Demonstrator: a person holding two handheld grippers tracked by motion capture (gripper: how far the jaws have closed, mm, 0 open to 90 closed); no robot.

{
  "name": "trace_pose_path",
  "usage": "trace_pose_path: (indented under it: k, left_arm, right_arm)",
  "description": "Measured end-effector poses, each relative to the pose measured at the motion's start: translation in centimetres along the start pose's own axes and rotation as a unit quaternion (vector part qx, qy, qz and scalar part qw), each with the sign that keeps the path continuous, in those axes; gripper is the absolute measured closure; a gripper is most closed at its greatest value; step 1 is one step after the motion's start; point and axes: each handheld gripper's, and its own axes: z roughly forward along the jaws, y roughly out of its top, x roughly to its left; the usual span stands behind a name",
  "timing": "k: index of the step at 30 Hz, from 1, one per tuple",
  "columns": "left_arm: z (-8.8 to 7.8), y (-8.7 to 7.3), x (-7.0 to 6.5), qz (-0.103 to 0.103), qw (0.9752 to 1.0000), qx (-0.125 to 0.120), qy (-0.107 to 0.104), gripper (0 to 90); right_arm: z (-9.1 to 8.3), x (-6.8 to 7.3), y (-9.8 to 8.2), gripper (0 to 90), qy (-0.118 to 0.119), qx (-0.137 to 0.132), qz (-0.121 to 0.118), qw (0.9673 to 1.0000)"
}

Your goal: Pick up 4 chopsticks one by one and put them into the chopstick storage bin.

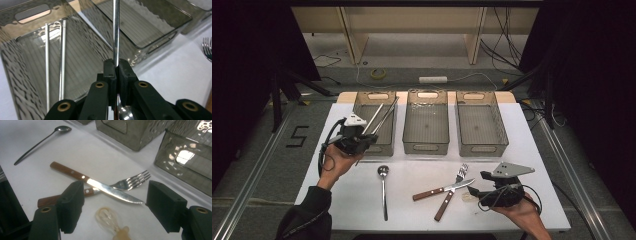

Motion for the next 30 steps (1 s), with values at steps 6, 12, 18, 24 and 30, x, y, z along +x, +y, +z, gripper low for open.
trace_pose_path:
  k: [6,12,18,24,30]
  left_arm:
    - [0.4,1.0,1.6,-0.025,0.9995,-0.006,0.018,85.3]
    - [1.2,2.1,3.6,-0.055,0.9978,-0.013,0.034,85.3]
    - [2.5,2.9,5.2,-0.073,0.9963,-0.014,0.043,85.3]
    - [3.9,3.1,6.5,-0.087,0.9944,-0.022,0.055,85.2]
    - [5.1,2.8,7.1,-0.096,0.9930,-0.019,0.066,85.1]
  right_arm:
    - [0.0,-0.3,-0.6,27.8,-0.004,0.006,0.007,0.9999]
    - [0.3,0.0,-0.6,24.7,0.001,0.009,0.007,0.9999]
    - [0.3,0.2,-0.5,24.3,0.002,0.007,0.008,0.9999]
    - [0.2,0.2,-0.5,24.3,0.003,0.005,0.007,1.0000]
    - [0.3,0.2,-0.5,24.6,0.005,0.007,0.004,1.0000]
